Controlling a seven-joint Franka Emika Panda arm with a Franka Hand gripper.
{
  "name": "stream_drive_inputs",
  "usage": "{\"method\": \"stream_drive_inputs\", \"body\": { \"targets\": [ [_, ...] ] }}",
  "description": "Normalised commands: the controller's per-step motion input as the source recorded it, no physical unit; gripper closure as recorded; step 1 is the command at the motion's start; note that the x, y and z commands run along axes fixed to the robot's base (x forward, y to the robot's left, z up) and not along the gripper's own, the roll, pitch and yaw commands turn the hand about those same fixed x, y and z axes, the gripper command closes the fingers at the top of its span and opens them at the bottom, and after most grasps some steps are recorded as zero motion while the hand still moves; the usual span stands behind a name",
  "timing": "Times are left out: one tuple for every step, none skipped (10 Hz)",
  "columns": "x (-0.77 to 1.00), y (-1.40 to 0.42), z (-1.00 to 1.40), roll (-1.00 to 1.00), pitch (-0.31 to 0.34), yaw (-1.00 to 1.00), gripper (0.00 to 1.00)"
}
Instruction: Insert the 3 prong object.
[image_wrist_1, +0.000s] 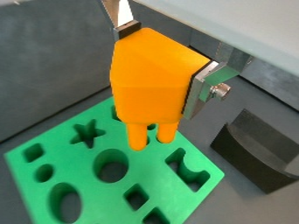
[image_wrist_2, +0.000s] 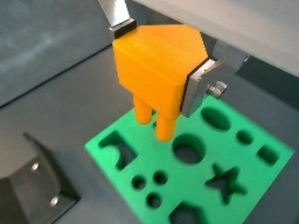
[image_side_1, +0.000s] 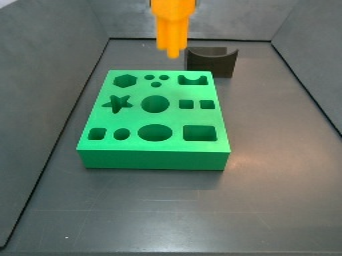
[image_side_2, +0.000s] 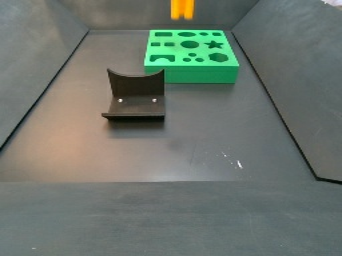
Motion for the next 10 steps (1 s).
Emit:
{"method": "stream_drive_inputs", "body": {
  "targets": [
    [-0.05,0.21,-0.9,0.05,-0.149,0.0,1.0],
    [-0.06,0.18,-0.68,0.0,-0.107,-0.09,1.0],
    [-0.09,0.19,-0.54,-0.02,-0.086,-0.17,1.0],
    [-0.07,0.25,-0.45,-0.04,-0.059,-0.19,1.0],
    [-0.04,0.25,-0.39,-0.07,-0.044,-0.16,1.0],
    [0.0,0.22,-0.23,-0.1,0.0,-0.11,1.0],
    [0.0,0.23,-0.13,-0.07,0.0,-0.08,1.0],
    [-0.01,0.19,-0.23,-0.04,0.0,-0.08,1.0],
    [-0.02,0.15,-0.24,-0.04,0.0,-0.08,1.0],
    [0.0,0.01,-0.2,-0.02,0.0,-0.01,1.0]
  ]
}}
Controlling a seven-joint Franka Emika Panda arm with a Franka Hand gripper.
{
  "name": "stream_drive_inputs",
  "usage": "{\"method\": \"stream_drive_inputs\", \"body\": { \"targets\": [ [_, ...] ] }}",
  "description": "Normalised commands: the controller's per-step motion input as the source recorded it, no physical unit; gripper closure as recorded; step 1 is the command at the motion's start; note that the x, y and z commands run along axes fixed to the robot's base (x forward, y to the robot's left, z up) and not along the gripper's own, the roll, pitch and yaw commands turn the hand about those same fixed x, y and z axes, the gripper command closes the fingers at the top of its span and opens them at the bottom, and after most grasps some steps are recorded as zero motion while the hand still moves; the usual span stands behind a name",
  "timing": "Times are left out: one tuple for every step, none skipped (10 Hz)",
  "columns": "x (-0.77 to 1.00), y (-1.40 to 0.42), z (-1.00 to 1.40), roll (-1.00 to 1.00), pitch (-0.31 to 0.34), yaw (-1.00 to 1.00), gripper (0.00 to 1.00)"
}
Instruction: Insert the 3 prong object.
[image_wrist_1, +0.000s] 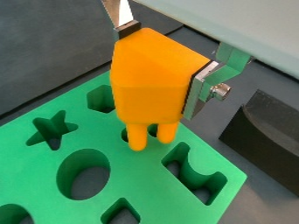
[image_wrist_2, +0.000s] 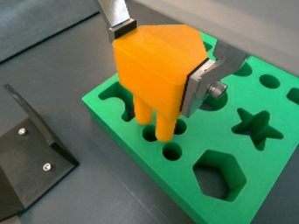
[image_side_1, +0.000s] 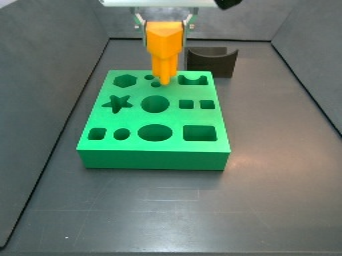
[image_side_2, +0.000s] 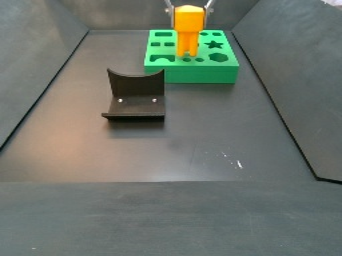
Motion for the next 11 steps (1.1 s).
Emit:
{"method": "stream_drive_inputs", "body": {
  "targets": [
    [-0.09,0.03,-0.26,0.0,0.0,-0.01,1.0],
    [-0.14,0.07,-0.28,0.0,0.0,-0.02,1.0],
    [-0.21,0.04,-0.24,0.0,-0.001,-0.01,1.0],
    [-0.19,0.09,-0.22,-0.01,-0.017,0.0,1.0],
    [-0.05,0.16,-0.24,0.0,-0.007,0.0,1.0],
    [0.0,0.21,-0.21,0.0,0.0,0.0,1.0],
    [0.0,0.17,-0.24,0.0,0.0,-0.08,1.0],
    [0.1,0.17,-0.27,0.0,0.001,-0.11,1.0],
    [0.0,0.09,-0.34,-0.02,0.0,-0.09,1.0],
    [-0.06,0.0,-0.31,-0.14,-0.027,-0.01,1.0],
    [-0.02,-0.11,-0.2,-0.16,-0.046,0.0,1.0]
  ]
}}
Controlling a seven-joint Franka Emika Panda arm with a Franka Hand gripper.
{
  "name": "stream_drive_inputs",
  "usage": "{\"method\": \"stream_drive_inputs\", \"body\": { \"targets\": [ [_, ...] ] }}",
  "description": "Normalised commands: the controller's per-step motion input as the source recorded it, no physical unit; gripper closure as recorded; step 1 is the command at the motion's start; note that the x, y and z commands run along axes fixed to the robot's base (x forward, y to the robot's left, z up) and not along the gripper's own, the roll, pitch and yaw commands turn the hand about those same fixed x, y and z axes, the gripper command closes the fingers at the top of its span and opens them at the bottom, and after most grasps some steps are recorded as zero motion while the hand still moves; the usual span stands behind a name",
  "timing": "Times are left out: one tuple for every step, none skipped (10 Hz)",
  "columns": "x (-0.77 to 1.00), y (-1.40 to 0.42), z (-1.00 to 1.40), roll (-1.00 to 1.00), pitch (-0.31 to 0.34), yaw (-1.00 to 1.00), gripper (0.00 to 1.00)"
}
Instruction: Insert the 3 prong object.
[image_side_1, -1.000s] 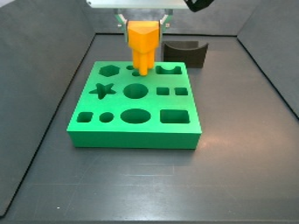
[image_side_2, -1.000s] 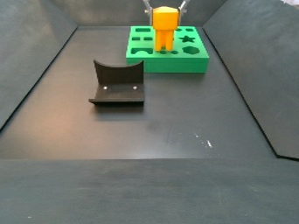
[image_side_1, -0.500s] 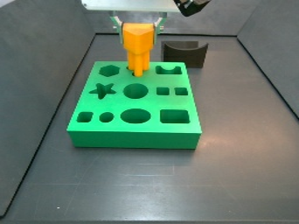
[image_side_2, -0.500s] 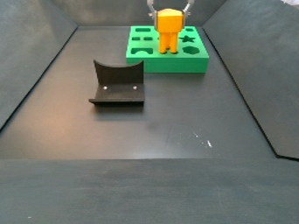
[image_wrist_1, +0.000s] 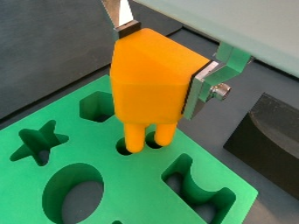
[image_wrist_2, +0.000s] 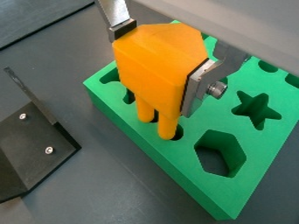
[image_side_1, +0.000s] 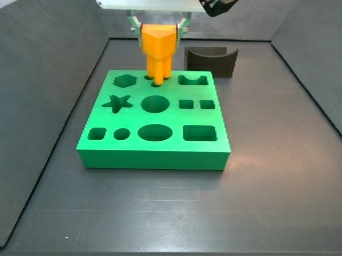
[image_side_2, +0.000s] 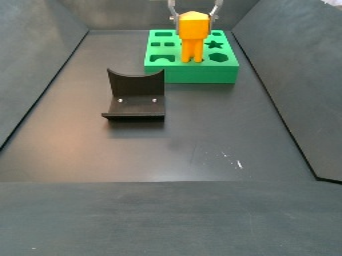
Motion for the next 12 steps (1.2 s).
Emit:
{"method": "stream_drive_inputs", "body": {
  "targets": [
    [0.0,-0.1,-0.17,-0.17,-0.04,0.0,1.0],
    [0.0,-0.11,-0.21,-0.16,0.0,0.1,1.0],
    [-0.01,-0.03,-0.19,-0.16,-0.041,0.02,1.0],
    [-0.19,0.0,-0.2,-0.13,-0.077,0.0,1.0],
    [-0.24,0.0,-0.27,-0.03,-0.056,0.0,1.0],
    [-0.31,0.0,-0.28,-0.02,-0.071,0.0,1.0],
    [-0.29,0.0,-0.32,-0.08,-0.084,0.0,1.0],
    [0.0,0.0,-0.43,-0.16,-0.091,-0.02,1.0],
    [0.09,0.0,-0.45,-0.11,-0.093,-0.02,1.0],
    [0.09,0.0,-0.43,-0.09,-0.091,0.0,1.0],
    [0.02,0.0,-0.36,-0.05,-0.069,0.0,1.0],
    [0.0,0.0,-0.34,-0.04,-0.079,0.0,1.0]
  ]
}}
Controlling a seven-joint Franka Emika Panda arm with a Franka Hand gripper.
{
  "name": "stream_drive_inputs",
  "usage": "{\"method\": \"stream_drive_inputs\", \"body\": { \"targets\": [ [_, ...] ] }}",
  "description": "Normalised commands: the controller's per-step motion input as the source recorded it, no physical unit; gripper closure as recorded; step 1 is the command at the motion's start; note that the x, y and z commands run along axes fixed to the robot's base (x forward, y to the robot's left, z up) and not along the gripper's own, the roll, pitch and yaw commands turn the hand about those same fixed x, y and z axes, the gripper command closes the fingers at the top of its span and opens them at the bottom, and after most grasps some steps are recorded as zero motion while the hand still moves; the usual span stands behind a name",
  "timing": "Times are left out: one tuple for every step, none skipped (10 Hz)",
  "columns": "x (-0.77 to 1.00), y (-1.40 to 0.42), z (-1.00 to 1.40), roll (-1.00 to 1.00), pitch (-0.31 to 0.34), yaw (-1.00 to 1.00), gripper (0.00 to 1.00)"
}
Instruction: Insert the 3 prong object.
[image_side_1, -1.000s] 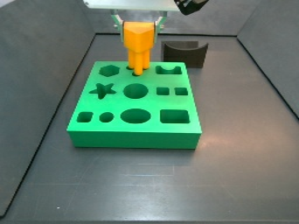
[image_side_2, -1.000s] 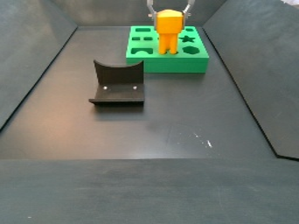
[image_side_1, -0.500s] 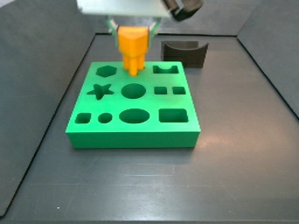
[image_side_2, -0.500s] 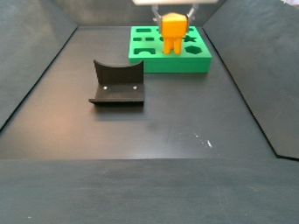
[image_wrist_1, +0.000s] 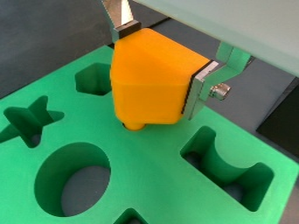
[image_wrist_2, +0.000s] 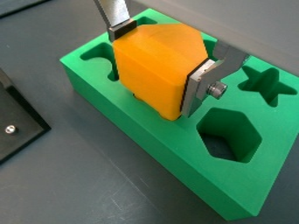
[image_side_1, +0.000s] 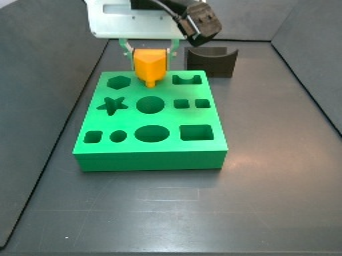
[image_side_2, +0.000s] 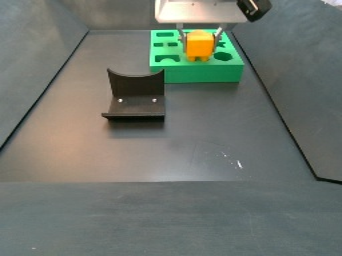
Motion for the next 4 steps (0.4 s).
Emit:
{"method": "stream_drive_inputs", "body": {
  "targets": [
    [0.0,0.0,-0.34,-0.06,-0.071,0.0,1.0],
    [0.0,0.0,-0.36,-0.09,-0.076,-0.03,1.0],
    [0.0,0.14,-0.09,-0.17,-0.031,-0.01,1.0],
    [0.0,0.03,0.0,-0.03,0.0,0.0,1.0]
  ]
}}
